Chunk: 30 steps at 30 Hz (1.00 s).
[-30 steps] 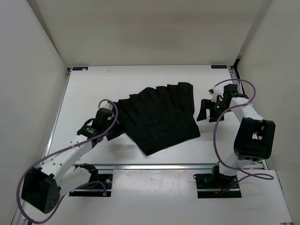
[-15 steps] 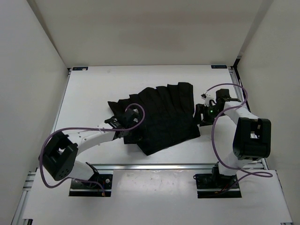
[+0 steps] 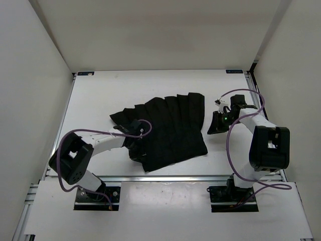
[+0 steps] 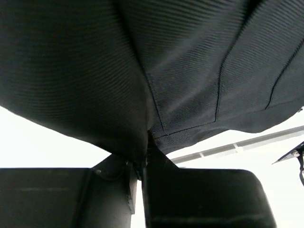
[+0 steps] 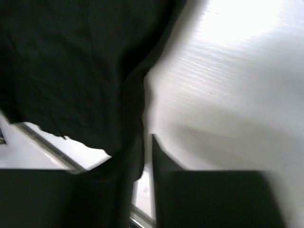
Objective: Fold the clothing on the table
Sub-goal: Flatten the skirt out
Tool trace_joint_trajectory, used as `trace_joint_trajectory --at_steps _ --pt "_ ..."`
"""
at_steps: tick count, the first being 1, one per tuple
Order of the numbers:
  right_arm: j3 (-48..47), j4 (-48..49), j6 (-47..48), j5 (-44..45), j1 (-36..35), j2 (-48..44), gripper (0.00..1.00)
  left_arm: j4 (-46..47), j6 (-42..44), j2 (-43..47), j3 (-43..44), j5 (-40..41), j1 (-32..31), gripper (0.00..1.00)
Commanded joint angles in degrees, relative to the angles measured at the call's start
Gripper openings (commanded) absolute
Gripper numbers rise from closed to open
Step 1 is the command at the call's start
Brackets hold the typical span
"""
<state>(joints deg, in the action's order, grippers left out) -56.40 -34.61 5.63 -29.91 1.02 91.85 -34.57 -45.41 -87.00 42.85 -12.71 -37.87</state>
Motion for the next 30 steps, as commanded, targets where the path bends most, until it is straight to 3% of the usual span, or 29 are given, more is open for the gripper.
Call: trace_joint_trajectory --at_steps 1,5,7,11,16,19,22,23,24,25,26,27,30 --pt "-3.18 -1.16 0.08 -6.62 -0.4 -0.71 0.11 -5.07 3.83 -1.24 0.13 1.63 3.15 0.14" --pt "-6.52 -3.7 4.9 -15.87 -3.21 0.07 0.08 -3.67 6.46 0.25 3.11 3.3 5.26 0.24" --pt "-7.41 -4.41 7.81 -16.32 -6.8 0.34 0.09 -4.63 8.65 -0.45 5.13 4.44 6.57 0.36" --pt "-7.06 -4.16 10.1 -12.47 -13.13 2.45 0.12 -6.39 13.84 -2.9 7.69 6.56 9.29 0.48" --pt "-1.97 1.2 6.25 -2.99 -18.33 3.86 0.1 -8.58 16.75 -6.59 9.27 7.26 12.81 0.49" --pt "0.23 2.18 3.96 2.29 -17.2 3.95 0.07 -9.38 17.63 -6.08 8.22 8.48 12.91 0.49" --pt "0.24 1.83 3.52 0.22 -14.3 3.59 0.05 -9.11 17.46 -2.84 7.87 10.24 12.39 0.54" --pt "-0.11 1.91 2.82 -1.45 -11.68 2.73 0.09 -8.77 17.28 -0.65 9.08 11.73 12.03 0.59" --pt "-0.55 1.31 2.37 -5.56 -9.39 1.93 0.23 -8.5 16.85 0.59 10.22 12.61 11.16 0.63" --pt "-1.77 0.6 1.59 -9.77 -8.24 1.32 0.34 -7.46 16.76 3.82 10.76 14.97 10.97 0.76" --pt "-2.3 -0.01 1.49 -11.38 -5.87 1.4 0.68 -5.53 16.84 7.51 11.81 17.78 9.15 0.98" --pt "-3.18 -0.98 1.23 -13.83 -4.28 0.35 0.81 -2.38 17.45 9.64 12.17 18.5 8.61 0.99" --pt "-3.63 -3.62 3.59 -14.65 -1.47 -0.79 0.86 4.23 15.37 21.32 9.29 20.26 8.85 0.99"
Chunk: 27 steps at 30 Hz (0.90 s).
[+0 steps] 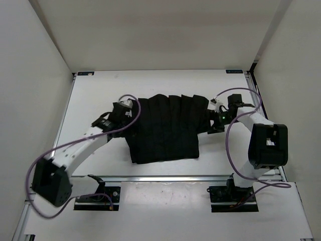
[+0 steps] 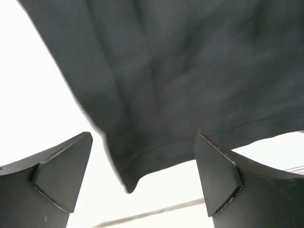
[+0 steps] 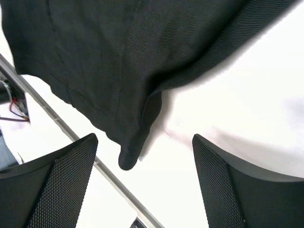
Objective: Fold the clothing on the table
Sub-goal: Flatten the skirt out
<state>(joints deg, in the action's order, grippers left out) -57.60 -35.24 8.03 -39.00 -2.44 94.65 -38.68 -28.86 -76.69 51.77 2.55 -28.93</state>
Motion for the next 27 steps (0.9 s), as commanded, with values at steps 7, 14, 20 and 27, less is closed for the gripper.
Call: trace_joint_trajectory --at_steps 7,14,20,27 --pt "2.83 -8.17 4.01 -3.09 2.35 -4.65 0.83 3.69 -9.7 16.03 -11.76 -1.49 0.81 0.98" --pt "7.15 -7.12 2.25 -1.25 1.38 -4.83 0.91 8.96 -18.86 26.76 -27.49 -6.41 3.08 0.97" --pt "9.08 -5.28 2.25 0.15 -4.14 -3.95 0.89 13.26 -19.04 25.89 -30.24 -9.58 2.57 0.94" --pt "8.48 -2.99 1.72 3.23 -8.45 -2.02 0.85 17.93 -17.82 17.37 -26.47 -9.49 -0.42 0.94"
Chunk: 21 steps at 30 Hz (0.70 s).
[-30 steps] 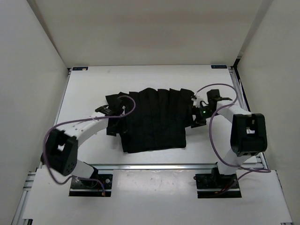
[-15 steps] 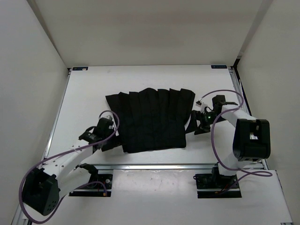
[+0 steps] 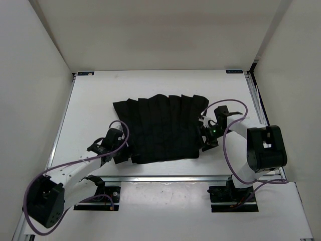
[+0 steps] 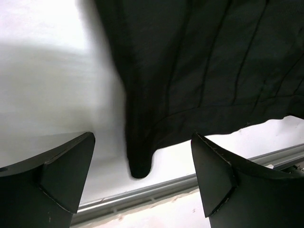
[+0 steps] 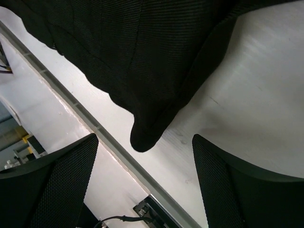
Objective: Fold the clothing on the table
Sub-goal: Flatten the skirt out
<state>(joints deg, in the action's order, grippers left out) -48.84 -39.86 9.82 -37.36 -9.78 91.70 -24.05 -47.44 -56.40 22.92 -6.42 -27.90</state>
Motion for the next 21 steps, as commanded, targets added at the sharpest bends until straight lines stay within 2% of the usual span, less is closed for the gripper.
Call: trace_joint_trajectory --at_steps 1,4,6,7,9,10,12,13,18,20,21 --pt "-0.64 1.71 0.02 2.03 -1.38 0.94 0.85 3.14 1.12 -4.93 2.92 -0.27 -1.63 0.93" --pt "-0.21 1.54 0.11 3.09 -2.0 1.46 0.83 2.96 2.96 -8.36 4.59 0.7 -2.07 0.9" --pt "-0.3 2.15 -0.15 3.53 -2.61 1.63 0.8 3.66 2.88 -9.34 3.98 -0.61 -1.55 0.74" --pt "-0.47 2.33 0.28 3.79 -2.44 1.64 0.77 4.01 2.79 -9.6 3.37 -0.7 -1.02 0.7" --pt "-0.38 2.5 0.63 3.62 -2.61 1.64 0.71 4.71 2.62 -8.91 2.92 -1.41 -0.84 0.51" --pt "-0.03 2.07 0.55 3.88 -2.61 2.07 0.69 4.11 2.79 -8.9 2.4 -1.32 -1.01 0.48" --pt "-0.2 2.85 0.46 4.05 -2.96 2.17 0.58 4.54 2.61 -7.33 2.05 -1.49 -1.1 0.39" --pt "0.14 3.29 0.2 3.79 -3.22 2.51 0.51 4.45 2.62 -7.23 1.78 -1.58 -1.19 0.38" --pt "-1.08 4.25 -0.59 4.14 -4.98 3.31 0.34 4.54 2.35 -5.03 0.38 -3.25 -0.66 0.41" --pt "-1.43 4.61 -0.5 4.66 -5.34 3.66 0.14 4.8 2.09 -4.68 -0.5 -3.86 -0.32 0.42" --pt "-1.61 4.87 -0.51 5.28 -5.95 3.75 0.1 5.41 1.74 -4.25 -0.68 -3.78 -1.01 0.43"
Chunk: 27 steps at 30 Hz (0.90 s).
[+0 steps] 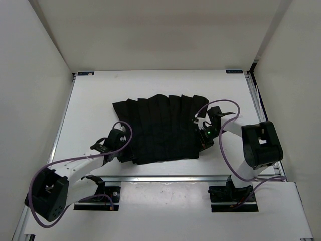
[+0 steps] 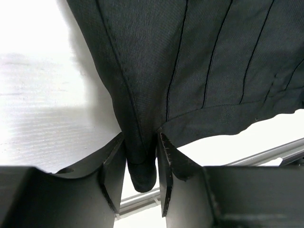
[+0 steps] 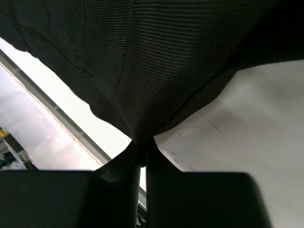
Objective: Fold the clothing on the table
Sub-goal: Flatten the skirt out
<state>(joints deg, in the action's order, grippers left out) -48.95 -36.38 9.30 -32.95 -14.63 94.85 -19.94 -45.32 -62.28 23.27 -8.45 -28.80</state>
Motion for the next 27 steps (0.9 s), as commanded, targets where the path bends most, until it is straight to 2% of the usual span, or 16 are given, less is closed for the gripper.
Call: trace_joint_trajectory --at_steps 1,2,4,7,9,12,14,15,16,18,20,22,23,25,26,27 --pt "-1.94 1.31 -0.16 0.96 -0.75 0.86 0.01 1.66 -0.56 1.81 -1.64 -2.27 -0.21 0.42" --pt "-1.94 1.23 -0.25 1.22 -0.23 0.52 0.0 1.66 -0.82 1.81 -1.99 -2.88 -0.03 0.4" --pt "-3.42 0.0 -0.86 -0.87 1.61 0.25 0.0 2.98 -0.82 2.07 -2.17 -4.2 0.58 0.0" --pt "-8.33 -2.2 -1.91 -3.95 5.83 -0.98 0.0 2.28 0.75 2.17 2.02 -4.12 3.47 0.0" --pt "-13.07 -3.95 -1.04 -5.19 8.04 -0.46 0.0 2.72 3.21 0.77 6.25 -5.08 8.38 0.0" --pt "-25.79 -7.29 -0.69 -6.6 9.27 3.22 0.0 4.39 5.68 -8.09 18.01 -9.82 16.03 0.0" --pt "-33.56 -7.56 -0.77 -6.52 8.66 5.33 0.0 3.78 6.82 -18.87 33.25 -13.6 17.46 0.0" --pt "-39.24 -7.13 -0.69 -8.25 8.57 6.57 0.0 3.34 8.39 -21.28 42.47 -13.96 16.85 0.0" --pt "-43.38 -5.47 -1.38 -9.4 8.66 6.75 0.0 3.07 11.1 -25.48 47.52 -13.01 16.23 0.0" --pt "-47.46 -1.69 -3.93 -10.03 8.22 5.45 0.0 1.84 15.93 -30.6 64.81 -7.4 12.29 0.0" --pt "-48.61 3.4 -4.73 -10.73 8.3 3.42 0.0 2.54 20.61 -31.67 71.88 -3.01 9.56 0.0" --pt "-46.17 5.17 -3.77 -9.42 8.31 0.09 0.0 4.2 23.08 -29.31 71.22 1.14 6.83 0.0" --pt "-42.41 5.79 -2.89 -8.54 8.57 -0.8 0.0 5.78 22.74 -27.04 66.17 1.24 6.48 0.0" --pt "-36.17 3.96 -0.96 -8.27 10.31 -2.82 0.0 9.38 18.62 -22.11 49.42 -1.55 7.35 0.0" --pt "-31.69 2.56 0.01 -8.97 11.02 -3.61 0.0 10.18 16.43 -17.92 45.33 -1.66 7.26 0.0" --pt "-27.91 1.24 0.36 -9.93 12.68 -4.75 0.0 10.8 15.88 -13.44 37.63 -1.75 7.35 0.0"
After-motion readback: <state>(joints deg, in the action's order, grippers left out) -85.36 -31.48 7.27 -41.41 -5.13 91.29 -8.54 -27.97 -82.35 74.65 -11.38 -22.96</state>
